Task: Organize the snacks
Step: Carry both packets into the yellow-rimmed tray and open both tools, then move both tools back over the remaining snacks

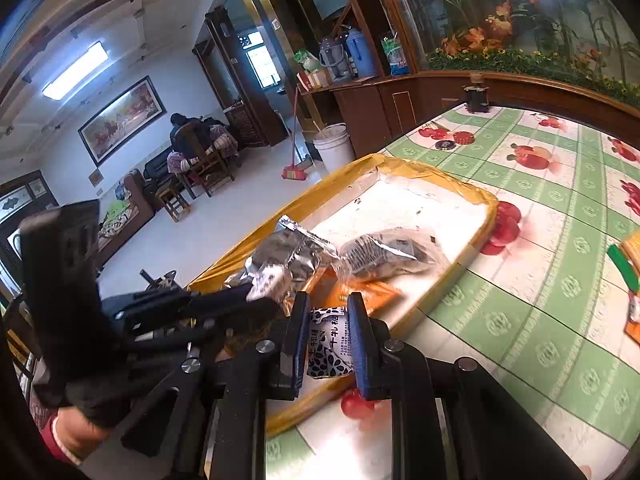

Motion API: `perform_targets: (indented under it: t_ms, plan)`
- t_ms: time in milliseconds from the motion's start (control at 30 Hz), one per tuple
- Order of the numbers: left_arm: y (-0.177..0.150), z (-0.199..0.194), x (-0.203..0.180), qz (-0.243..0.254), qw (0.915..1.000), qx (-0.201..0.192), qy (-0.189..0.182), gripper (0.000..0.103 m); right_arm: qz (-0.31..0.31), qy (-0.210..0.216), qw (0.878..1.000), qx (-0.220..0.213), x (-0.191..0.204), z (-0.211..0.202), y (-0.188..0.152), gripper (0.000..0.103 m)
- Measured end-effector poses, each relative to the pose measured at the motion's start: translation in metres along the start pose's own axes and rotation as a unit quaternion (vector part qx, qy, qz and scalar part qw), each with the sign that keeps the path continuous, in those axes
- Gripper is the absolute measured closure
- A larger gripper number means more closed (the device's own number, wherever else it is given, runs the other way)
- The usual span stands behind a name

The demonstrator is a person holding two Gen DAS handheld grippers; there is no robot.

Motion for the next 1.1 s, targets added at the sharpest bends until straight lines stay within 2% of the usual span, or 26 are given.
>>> perform_targets:
  t_ms: [233,400,467,500,533,600,667,967,1100]
  plan:
    - [-0.005,0.003,-0.001,0.001,0.9999,0.01,0.0,0.085,0.004,-0.002,1.0,0.011,0.004,0.03,0.011,0.084]
    - [-0.004,0.005,-0.005,0.014,0.9997,0.015,0.012,0.085,0.003,-0.001,1.0,0.018,0.006,0.038,0.013,0.079]
    - [-0.004,0.005,-0.004,0.013,0.9996,0.017,0.017,0.085,0.003,-0.005,1.0,0.015,0.005,0.037,0.013,0.069]
    - [-0.005,0.005,-0.004,0.01,0.9996,0.019,0.02,0.083,0.004,-0.004,1.0,0.015,0.005,0.035,0.013,0.058]
    - [-0.005,0.006,-0.003,0.007,0.9994,0.021,0.026,0.079,0.004,-0.004,1.0,0.013,0.004,0.034,0.013,0.054]
    - [-0.005,0.006,0.001,0.003,0.9989,0.023,0.04,0.049,0.005,-0.009,1.0,0.007,0.001,0.029,0.013,0.054]
    - [-0.005,0.002,0.002,-0.001,0.9989,0.017,0.044,0.037,0.009,-0.012,1.0,0.002,-0.004,0.023,0.013,0.054]
    - [-0.004,0.0,-0.002,0.0,0.9983,0.015,0.055,0.037,0.056,-0.037,0.998,-0.01,-0.05,-0.008,0.0,0.053]
    - [-0.003,-0.001,-0.009,0.005,0.9982,0.014,0.058,0.037,0.073,-0.054,0.996,-0.014,-0.07,-0.023,-0.01,0.044]
Point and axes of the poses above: each gripper's, at about its wrist camera, not at the fingertips, and z roughly the way its jaws point, x to its left, y to its top, the point moved 8 cm from there along z, roughly the way its jaws point, and after that the axes turned 15 degrees about -y, right-handed, at the moved point
